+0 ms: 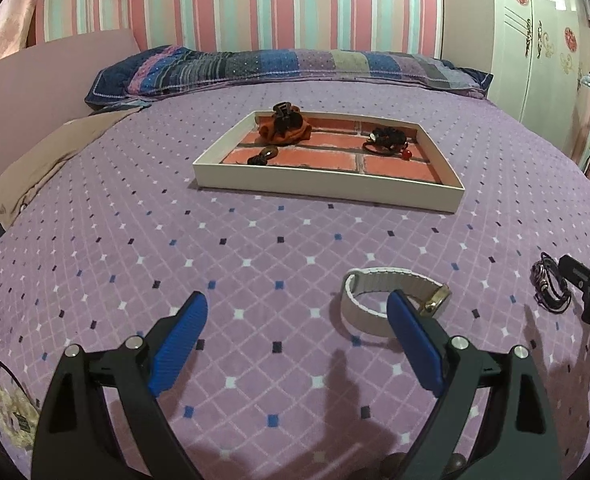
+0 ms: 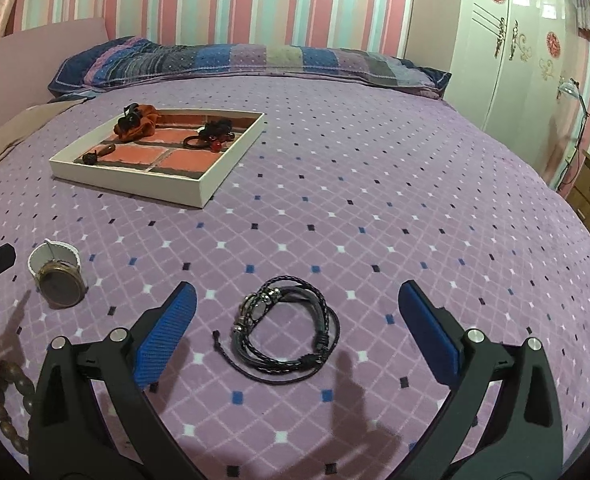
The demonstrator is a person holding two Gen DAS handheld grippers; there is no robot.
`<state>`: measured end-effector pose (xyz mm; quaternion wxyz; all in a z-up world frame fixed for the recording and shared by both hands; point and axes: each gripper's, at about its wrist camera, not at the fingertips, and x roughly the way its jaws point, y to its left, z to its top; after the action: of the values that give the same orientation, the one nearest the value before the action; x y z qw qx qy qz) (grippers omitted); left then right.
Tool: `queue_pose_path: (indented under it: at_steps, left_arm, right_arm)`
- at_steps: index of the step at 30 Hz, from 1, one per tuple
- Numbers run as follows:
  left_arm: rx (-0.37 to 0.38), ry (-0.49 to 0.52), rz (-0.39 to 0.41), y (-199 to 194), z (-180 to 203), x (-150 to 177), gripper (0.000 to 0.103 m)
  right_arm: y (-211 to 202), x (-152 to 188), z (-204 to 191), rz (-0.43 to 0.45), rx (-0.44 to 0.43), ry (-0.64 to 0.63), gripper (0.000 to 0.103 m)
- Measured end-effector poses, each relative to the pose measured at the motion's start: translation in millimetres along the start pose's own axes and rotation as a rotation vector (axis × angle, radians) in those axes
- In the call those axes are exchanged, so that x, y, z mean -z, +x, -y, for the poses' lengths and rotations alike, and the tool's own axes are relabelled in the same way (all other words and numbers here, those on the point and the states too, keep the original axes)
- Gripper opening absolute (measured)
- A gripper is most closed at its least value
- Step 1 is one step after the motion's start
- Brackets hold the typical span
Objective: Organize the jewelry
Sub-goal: 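Withdraw both tools toward the braided bracelet and white watch, then grasp the braided black leather bracelet with the right tool while the left grasps the white watch strap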
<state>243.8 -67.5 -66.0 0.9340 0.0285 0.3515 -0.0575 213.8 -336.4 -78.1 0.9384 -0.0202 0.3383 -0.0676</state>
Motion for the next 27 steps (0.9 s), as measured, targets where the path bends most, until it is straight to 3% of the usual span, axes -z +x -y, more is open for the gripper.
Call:
queue_pose_path:
  at_steps: [22,27]
  left_arm:
    - [0.062,0.005,-0.041,24.9,-5.2,-17.2,0.088]
    - [0.095,0.021,-0.084,34.5,0.0,-13.9,0.075]
  right_arm:
    - [14.1,4.0,20.3,-0.019,0.032,0.038,0.094]
    - [20.1,9.4,27.2,-0.042,0.024,0.065,0.087]
